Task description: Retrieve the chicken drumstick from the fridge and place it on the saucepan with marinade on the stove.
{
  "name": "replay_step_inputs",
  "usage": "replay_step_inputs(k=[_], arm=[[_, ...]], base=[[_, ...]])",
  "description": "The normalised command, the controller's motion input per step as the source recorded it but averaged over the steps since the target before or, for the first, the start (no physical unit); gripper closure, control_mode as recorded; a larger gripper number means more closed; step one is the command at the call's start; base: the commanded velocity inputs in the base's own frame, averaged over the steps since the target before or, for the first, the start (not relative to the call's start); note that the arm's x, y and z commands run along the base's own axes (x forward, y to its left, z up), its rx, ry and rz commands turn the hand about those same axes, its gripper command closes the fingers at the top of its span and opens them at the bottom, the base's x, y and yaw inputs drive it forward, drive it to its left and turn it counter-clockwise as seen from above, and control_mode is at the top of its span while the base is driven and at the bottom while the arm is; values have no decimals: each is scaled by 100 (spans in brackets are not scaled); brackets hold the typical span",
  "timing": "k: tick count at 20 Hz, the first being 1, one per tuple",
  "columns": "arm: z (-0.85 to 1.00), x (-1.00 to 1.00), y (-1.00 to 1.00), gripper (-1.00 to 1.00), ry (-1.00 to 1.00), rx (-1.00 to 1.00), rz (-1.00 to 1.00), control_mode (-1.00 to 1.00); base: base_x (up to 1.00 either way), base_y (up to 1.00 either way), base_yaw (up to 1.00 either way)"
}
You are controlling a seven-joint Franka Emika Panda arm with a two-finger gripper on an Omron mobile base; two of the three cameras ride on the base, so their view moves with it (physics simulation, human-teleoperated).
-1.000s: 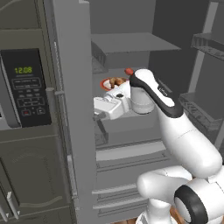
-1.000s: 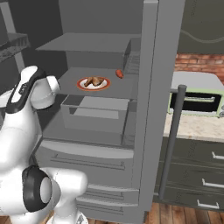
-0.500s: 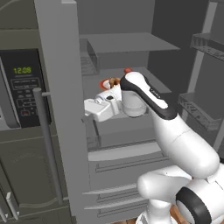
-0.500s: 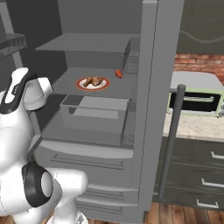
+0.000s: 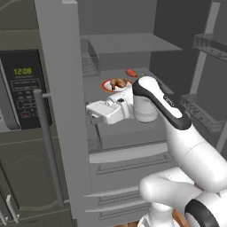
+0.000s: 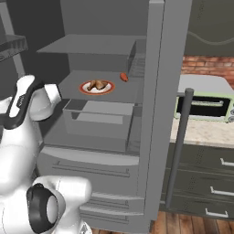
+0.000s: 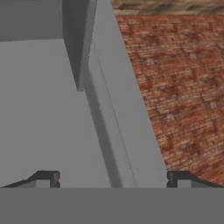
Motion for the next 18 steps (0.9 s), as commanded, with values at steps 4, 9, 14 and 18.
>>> replay_step_inputs(k=[4,9,14,18], arm=[[1,0,-99,-100,0,-3,-5,-100],[0,0,-62,-100,-15,-18,-1,-100],[-2,1,0,-100,-29,-49,0,-100],[-34,3,-5,-100,12,-56,0,-100]], base=[[0,0,0],[0,0,0],[0,0,0],[0,0,0]])
